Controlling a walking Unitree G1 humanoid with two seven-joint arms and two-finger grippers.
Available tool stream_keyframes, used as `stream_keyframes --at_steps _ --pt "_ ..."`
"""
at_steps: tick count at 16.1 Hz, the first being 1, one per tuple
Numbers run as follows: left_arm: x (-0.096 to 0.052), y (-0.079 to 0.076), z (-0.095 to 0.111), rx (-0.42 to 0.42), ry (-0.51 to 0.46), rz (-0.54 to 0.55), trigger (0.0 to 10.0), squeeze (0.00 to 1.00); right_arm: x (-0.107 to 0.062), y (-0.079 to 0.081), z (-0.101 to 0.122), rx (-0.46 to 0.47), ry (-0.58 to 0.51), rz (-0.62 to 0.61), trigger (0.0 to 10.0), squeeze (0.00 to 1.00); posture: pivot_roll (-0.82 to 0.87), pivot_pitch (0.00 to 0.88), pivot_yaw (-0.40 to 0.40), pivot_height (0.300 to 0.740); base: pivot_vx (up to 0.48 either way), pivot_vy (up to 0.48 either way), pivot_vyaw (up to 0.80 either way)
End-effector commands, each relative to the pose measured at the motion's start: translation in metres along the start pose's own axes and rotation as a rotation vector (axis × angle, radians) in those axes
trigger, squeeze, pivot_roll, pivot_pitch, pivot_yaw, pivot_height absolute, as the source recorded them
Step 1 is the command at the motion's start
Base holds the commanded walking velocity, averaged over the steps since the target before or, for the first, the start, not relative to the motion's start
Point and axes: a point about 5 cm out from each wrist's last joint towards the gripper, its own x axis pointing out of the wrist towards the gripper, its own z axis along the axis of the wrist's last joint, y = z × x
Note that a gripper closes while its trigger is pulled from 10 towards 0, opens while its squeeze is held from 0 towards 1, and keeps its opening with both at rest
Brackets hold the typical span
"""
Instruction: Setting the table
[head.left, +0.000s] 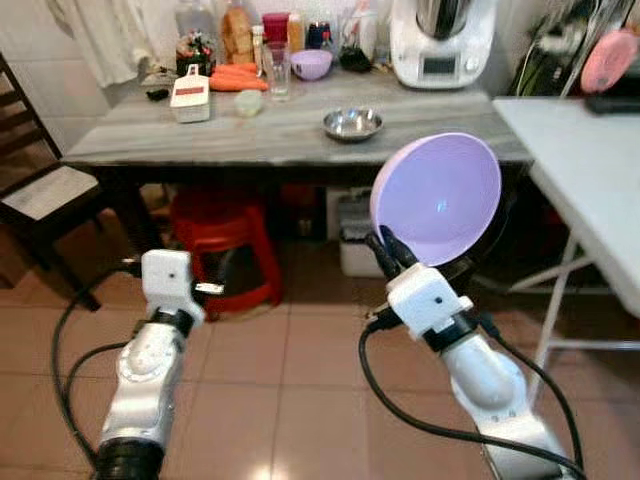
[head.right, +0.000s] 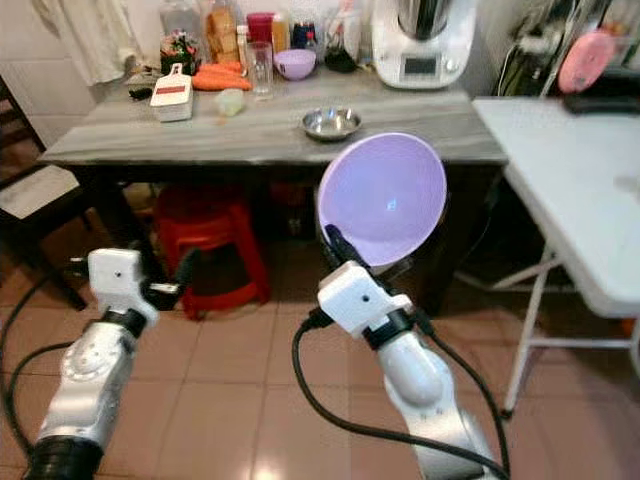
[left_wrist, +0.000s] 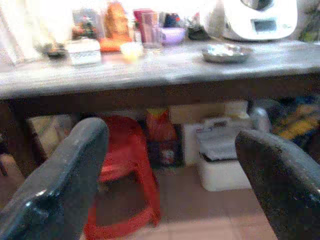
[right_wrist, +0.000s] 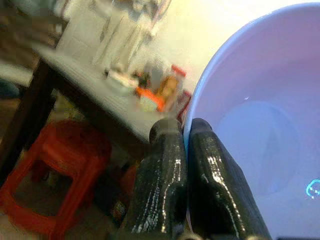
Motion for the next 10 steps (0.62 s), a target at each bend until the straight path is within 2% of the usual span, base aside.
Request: stream_keyframes --at_steps 1,6,10 --pt "0.001 0.003 0.004 0.019 -0.012 0.006 10.0 0.00 0.003 -0.002 0.005 0.005 -0.022 -0.012 10.0 0.00 -0.03 0.000 0.041 0.740 0.000 0.458 0.00" --pt "-0.001 0.004 0.004 0.023 -0.013 -0.015 10.0 0.00 0.000 -0.001 0.004 0.009 -0.013 -0.013 10.0 0.00 -0.04 0.000 0.042 0.740 0.000 0.000 0.00" --pt "-0.004 0.011 0.004 0.045 -0.019 0.014 10.0 0.00 -0.015 -0.008 -0.006 0.055 0.048 -0.054 10.0 0.00 -0.03 0.000 0.039 0.740 0.000 0.000 0.00"
